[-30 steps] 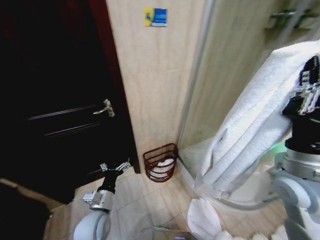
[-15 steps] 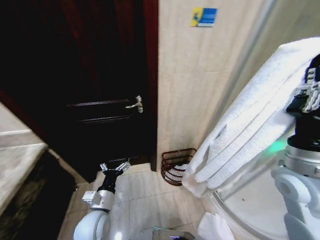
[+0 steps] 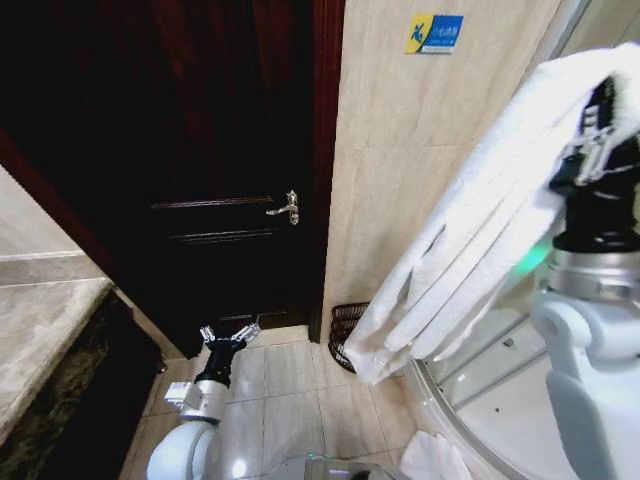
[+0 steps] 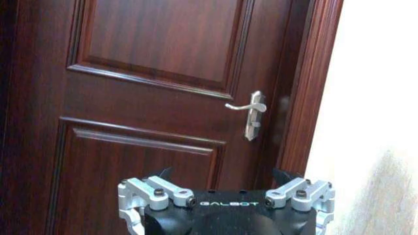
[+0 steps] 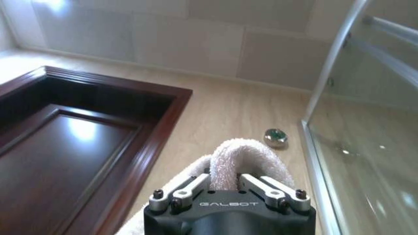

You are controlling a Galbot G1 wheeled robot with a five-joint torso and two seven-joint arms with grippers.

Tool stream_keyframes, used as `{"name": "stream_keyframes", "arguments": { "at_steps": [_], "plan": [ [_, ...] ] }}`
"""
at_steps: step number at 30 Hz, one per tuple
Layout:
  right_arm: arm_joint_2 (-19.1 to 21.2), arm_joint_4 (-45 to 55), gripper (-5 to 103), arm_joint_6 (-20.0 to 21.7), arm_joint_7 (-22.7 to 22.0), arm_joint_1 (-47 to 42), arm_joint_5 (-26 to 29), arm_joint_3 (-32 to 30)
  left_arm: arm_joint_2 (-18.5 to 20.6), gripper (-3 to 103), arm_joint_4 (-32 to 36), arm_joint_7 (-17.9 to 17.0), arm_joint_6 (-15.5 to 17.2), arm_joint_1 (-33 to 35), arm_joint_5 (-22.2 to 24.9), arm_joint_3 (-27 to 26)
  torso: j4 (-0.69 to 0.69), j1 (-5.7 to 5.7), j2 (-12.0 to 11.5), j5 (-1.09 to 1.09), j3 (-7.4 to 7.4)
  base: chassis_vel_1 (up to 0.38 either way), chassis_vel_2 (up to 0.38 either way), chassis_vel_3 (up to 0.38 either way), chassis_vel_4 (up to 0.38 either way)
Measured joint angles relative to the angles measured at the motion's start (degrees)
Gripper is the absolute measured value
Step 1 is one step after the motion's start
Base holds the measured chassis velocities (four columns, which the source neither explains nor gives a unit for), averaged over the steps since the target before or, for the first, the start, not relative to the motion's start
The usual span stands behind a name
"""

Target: Discard the used towel into the hamper.

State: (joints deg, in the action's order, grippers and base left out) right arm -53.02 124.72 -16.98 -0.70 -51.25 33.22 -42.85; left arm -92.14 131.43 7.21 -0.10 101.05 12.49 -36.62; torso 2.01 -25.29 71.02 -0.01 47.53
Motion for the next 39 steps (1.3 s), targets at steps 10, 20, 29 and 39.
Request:
{"name": "stream_keyframes", "arguments": {
  "at_steps": [10, 20, 29, 39],
  "plan": [
    [-0.8, -7.6, 6, 0.6, 1.0, 9.2, 3.1, 3.1, 0.0, 100, 0.0, 0.0, 0.0, 0.0, 0.0, 0.0, -0.01, 0.00, 0.0, 0.01, -0.01, 0.000, 0.000, 0.000, 0.000],
    [-6.0, -16.6, 6, 0.2, 1.2, 18.7, 2.6, 10.0, 0.0, 100, 0.0, 0.0, 0.0, 0.0, 0.0, 0.0, 0.00, 0.00, 0.0, 0.01, 0.00, 0.000, 0.000, 0.000, 0.000],
    [-9.7, -26.1, 6, -1.8, 2.3, 26.8, 0.1, 12.5, 0.0, 100, 0.0, 0.0, 0.0, 0.0, 0.0, 0.0, 0.01, -0.01, 0.0, 0.00, 0.00, 0.000, 0.000, 0.000, 0.000],
    [-11.3, -28.3, 6, -3.9, 3.1, 23.5, -1.1, 12.9, 0.0, 100, 0.0, 0.0, 0.0, 0.0, 0.0, 0.0, 0.00, 0.01, 0.0, 0.01, -0.01, 0.000, 0.000, 0.000, 0.000]
  ]
}}
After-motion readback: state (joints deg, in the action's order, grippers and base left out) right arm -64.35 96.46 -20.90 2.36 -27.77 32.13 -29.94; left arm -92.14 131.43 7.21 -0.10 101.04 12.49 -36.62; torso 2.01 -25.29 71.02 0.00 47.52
